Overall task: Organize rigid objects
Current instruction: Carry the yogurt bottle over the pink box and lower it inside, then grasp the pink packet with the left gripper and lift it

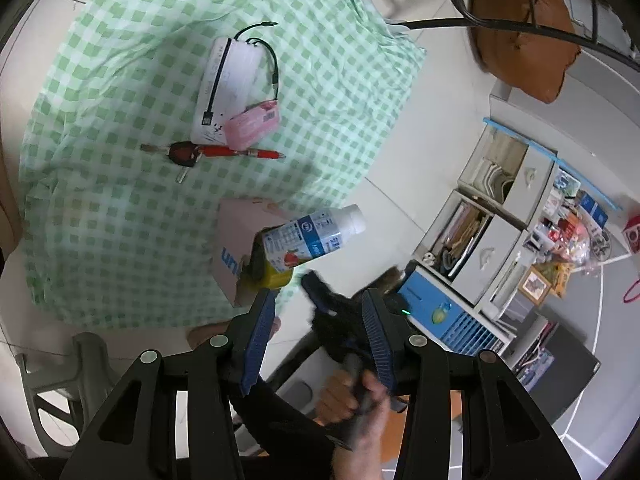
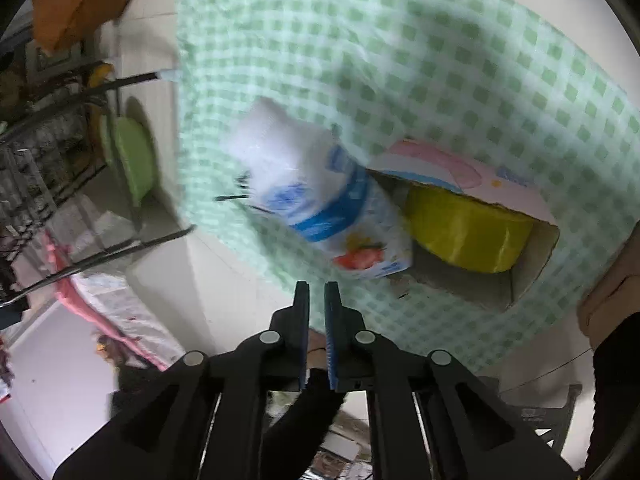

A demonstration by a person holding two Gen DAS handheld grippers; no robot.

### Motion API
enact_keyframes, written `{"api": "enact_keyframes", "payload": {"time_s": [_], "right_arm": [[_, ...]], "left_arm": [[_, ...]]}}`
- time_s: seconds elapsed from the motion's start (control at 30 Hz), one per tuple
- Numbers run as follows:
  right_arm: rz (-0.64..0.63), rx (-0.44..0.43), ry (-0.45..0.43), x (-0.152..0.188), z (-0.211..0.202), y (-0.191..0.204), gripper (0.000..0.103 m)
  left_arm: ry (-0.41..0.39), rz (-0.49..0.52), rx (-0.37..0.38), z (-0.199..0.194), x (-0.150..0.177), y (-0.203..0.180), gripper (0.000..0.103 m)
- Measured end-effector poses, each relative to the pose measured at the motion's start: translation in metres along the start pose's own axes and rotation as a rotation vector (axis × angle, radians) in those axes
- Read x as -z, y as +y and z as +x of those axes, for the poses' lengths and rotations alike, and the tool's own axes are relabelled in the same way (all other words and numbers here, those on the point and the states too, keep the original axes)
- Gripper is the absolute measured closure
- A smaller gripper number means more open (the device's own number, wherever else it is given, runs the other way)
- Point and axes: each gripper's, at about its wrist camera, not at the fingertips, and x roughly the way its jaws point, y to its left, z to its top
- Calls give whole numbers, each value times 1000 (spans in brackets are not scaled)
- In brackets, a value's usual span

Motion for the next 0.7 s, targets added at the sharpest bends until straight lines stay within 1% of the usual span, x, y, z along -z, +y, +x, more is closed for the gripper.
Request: {"api": "enact_keyframes", "payload": {"time_s": [0.07,0.17,0.23,0.33,0.37,0.4,0.43,0.5,0.53,0.57,0.6,0.63,0.67,0.7], "right_arm": [[30,45,26,-2,19,-11,93],[102,128,54,1,41,-39,92],[146,170,84,8,50,-53,89],[185,118,129,22,52,-52,78],[185,93,136,25,51,-47,70],[172,61,135,29,48,-36,66],[156,40,132,31,44,-26,66],[122,-22,125,35,34,-5,66],[115,-57,119,37,27,2,66],[115,-96,111,39,20,11,64],[124,-148,105,41,10,18,59],[134,-187,102,43,0,21,56],[147,-227,99,43,-8,25,51],[166,-279,93,45,-21,29,50]], "left_arm": [[-4,-13,2,1,-3,2,61],[-26,-37,0,-1,-10,7,61],[-62,-52,-14,-6,-16,9,58],[-139,-82,-49,-13,-24,14,58],[-163,-90,-71,-11,-28,16,58],[-177,-92,-93,-8,-30,16,58],[-185,-88,-116,-3,-34,17,58],[-202,-38,-178,13,-41,14,58],[-221,13,-230,24,-44,9,58],[-231,63,-262,34,-48,3,58],[-231,128,-289,48,-52,-5,58],[-215,200,-308,64,-60,-14,58],[-190,284,-331,83,-68,-23,58],[-177,360,-362,99,-73,-31,58]]}}
